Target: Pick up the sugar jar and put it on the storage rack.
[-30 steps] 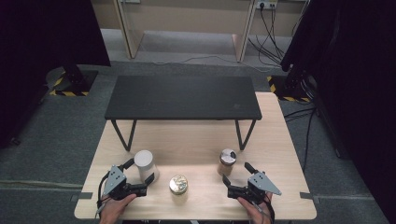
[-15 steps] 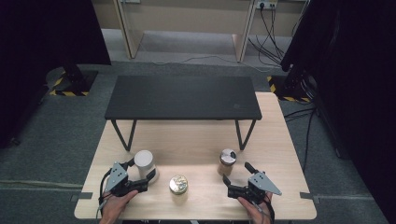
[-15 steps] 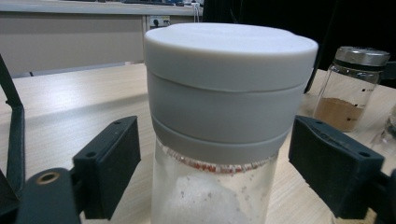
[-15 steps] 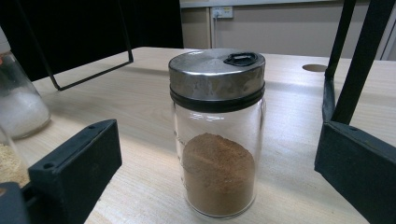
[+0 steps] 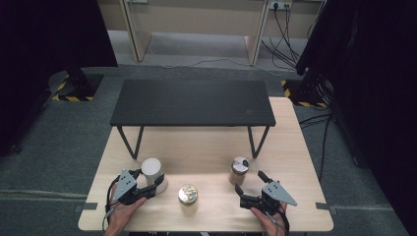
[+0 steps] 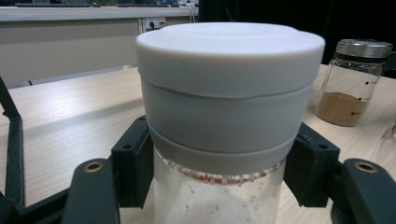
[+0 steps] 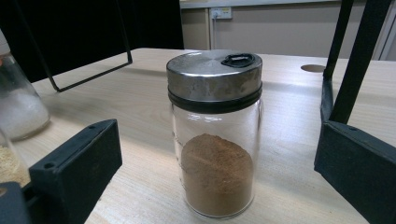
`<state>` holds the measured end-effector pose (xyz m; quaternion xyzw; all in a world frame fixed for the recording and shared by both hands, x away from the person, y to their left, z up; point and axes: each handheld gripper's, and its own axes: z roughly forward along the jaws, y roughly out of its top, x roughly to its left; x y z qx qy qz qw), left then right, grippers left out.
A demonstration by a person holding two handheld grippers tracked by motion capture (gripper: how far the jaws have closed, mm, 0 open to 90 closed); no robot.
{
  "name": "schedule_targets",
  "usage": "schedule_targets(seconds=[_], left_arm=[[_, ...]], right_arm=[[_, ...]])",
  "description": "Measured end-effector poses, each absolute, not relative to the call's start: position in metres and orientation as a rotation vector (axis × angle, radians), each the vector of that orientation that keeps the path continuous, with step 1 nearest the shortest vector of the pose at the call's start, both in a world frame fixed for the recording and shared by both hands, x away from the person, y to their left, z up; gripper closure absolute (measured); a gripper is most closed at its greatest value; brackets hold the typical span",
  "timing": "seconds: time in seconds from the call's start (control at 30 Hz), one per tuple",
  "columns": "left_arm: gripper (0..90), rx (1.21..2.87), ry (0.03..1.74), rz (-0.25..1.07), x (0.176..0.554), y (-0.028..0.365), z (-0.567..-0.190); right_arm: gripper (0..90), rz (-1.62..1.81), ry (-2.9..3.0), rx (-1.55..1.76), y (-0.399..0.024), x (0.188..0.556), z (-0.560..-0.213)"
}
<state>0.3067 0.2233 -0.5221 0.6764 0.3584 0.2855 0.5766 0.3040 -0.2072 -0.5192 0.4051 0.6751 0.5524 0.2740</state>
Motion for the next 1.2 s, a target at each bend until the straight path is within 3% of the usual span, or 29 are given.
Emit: schedule_targets(seconds=[1.2], left_arm=[[34.9,1.576,0.843,0.632,0.297,0.222,-0.498]], right_arm=[[1.3,1.506,1.81,1.091,-0.208,0.303,-0.518]])
